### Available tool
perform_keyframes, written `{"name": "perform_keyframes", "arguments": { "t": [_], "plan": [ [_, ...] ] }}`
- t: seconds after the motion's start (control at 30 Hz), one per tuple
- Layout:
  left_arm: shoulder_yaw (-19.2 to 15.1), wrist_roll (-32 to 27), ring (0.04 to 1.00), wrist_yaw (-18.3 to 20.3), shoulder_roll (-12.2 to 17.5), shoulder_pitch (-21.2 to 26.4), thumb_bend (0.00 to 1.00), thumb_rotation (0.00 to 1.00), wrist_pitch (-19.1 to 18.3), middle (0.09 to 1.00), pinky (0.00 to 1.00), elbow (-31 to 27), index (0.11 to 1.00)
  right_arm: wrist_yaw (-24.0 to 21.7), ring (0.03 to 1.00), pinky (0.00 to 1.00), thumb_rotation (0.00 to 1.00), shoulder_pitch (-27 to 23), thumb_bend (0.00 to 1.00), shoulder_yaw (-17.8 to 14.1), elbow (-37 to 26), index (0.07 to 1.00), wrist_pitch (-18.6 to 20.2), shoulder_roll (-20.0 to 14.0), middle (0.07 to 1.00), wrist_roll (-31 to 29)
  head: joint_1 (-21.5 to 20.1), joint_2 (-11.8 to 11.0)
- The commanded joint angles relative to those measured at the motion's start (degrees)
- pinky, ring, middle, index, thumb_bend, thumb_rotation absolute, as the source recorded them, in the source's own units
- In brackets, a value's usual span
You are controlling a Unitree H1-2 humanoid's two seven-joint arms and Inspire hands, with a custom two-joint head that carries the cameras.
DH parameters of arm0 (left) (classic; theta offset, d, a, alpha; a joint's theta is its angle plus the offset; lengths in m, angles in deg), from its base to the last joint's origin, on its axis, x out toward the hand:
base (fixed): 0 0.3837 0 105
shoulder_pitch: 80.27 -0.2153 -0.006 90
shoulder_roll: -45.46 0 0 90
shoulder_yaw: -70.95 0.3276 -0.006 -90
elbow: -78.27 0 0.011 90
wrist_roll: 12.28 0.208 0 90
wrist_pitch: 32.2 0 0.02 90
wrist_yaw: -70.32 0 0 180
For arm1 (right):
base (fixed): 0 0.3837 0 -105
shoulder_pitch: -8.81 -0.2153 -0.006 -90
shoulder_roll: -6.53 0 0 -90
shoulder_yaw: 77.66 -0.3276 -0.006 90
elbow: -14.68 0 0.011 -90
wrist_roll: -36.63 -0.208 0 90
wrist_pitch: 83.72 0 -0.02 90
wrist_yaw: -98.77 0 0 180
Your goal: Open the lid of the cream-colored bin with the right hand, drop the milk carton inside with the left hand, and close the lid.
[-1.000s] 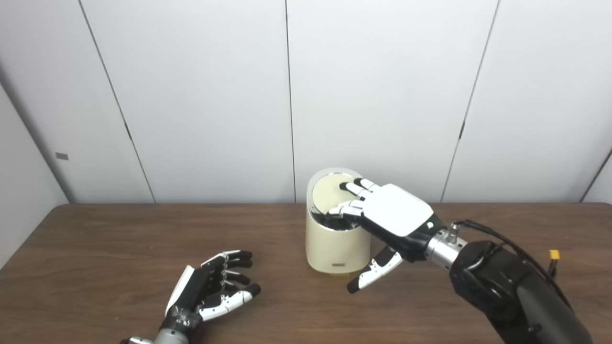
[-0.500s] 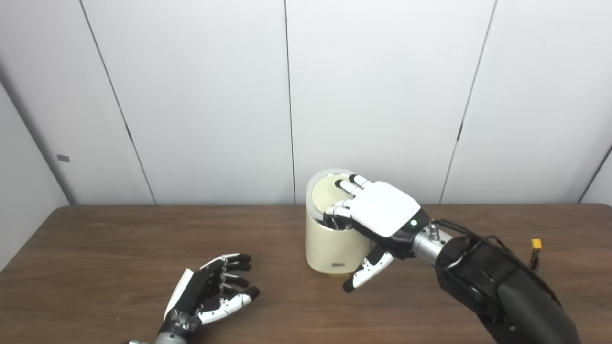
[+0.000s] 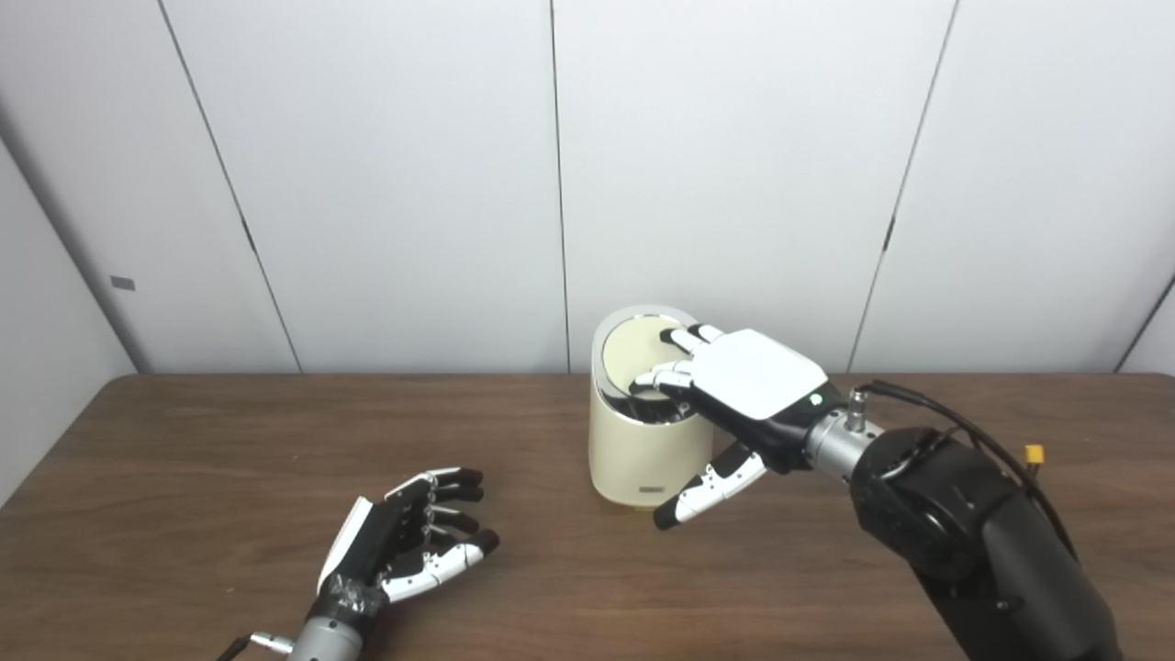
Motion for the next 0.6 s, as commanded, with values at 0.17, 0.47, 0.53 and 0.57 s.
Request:
{"name": "perform_keyframes", "arguments": {
  "t": [0.17,0.47,0.53,0.57],
  "plan": [
    [-0.14,0.0,0.619,-0.09,0.53,1.28,0.67,0.23,1.68,0.74,0.51,-1.83,0.773,7.05,0.988,0.96,0.7,1.32,0.75,-5.09,-0.69,0.846,1.09,-0.55,0.838,-5.04,0.1,0.24],
    [-0.11,-0.11,0.62,-0.02,0.44,1.39,0.68,0.24,1.21,0.735,0.52,-2.03,0.77,19.39,0.945,0.83,0.64,3.79,0.71,-8.21,0.93,0.845,-2.38,-0.61,0.835,-7.43,0.13,0.2],
    [-0.05,0.05,0.618,-0.05,0.48,1.42,0.68,0.24,1.63,0.733,0.51,-1.97,0.768,22.23,0.892,0.83,0.6,4.9,0.7,-8.93,1.36,0.85,-3.59,-0.72,0.835,-8.72,0.13,0.2],
    [-0.02,0.07,0.617,-0.04,0.51,1.46,0.68,0.25,1.79,0.734,0.51,-1.94,0.769,23.84,0.852,0.83,0.58,5.69,0.7,-9.37,1.79,0.853,-4.19,-0.65,0.833,-9.3,0.01,0.12]
  ]
}}
